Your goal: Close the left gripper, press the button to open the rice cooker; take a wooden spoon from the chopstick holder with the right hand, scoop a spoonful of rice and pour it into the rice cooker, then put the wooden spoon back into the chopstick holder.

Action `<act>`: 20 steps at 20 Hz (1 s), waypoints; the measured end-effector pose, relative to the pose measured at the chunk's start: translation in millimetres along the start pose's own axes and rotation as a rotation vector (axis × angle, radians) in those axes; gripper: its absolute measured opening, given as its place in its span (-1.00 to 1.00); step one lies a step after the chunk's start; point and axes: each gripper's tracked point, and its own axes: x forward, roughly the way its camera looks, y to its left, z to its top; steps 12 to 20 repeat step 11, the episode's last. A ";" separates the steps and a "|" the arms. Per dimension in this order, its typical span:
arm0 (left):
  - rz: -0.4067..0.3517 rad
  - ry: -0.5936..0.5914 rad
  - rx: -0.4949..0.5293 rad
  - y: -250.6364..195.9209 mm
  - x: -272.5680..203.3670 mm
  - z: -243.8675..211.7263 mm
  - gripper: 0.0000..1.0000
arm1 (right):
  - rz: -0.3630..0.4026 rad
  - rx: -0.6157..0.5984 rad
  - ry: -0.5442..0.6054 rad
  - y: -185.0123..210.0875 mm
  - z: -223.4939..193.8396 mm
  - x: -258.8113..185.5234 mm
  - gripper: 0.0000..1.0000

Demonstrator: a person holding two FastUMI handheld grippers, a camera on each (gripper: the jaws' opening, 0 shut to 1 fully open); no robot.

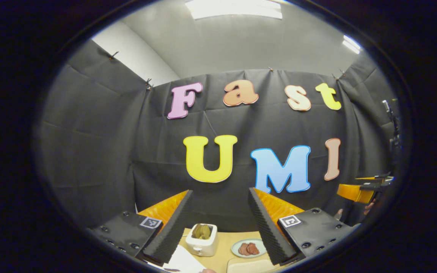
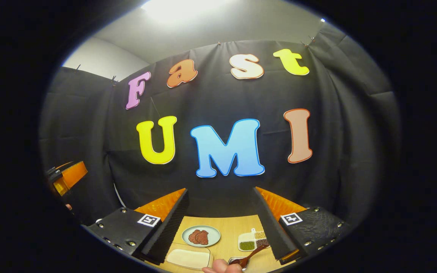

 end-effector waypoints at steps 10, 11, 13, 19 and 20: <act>-0.007 0.009 -0.035 25.4 -5.2 -3.1 0.92 | -0.066 -0.036 -0.032 9.1 7.1 4.4 0.99; -0.011 0.015 -0.037 27.8 -3.7 -5.4 0.92 | -0.070 -0.035 -0.033 12.6 7.7 3.1 0.99; -0.011 0.015 -0.037 27.8 -3.7 -5.4 0.92 | -0.070 -0.035 -0.033 12.6 7.7 3.1 0.99; -0.011 0.015 -0.037 27.8 -3.7 -5.4 0.92 | -0.070 -0.035 -0.033 12.6 7.7 3.1 0.99; -0.011 0.015 -0.037 27.8 -3.7 -5.4 0.92 | -0.070 -0.035 -0.033 12.6 7.7 3.1 0.99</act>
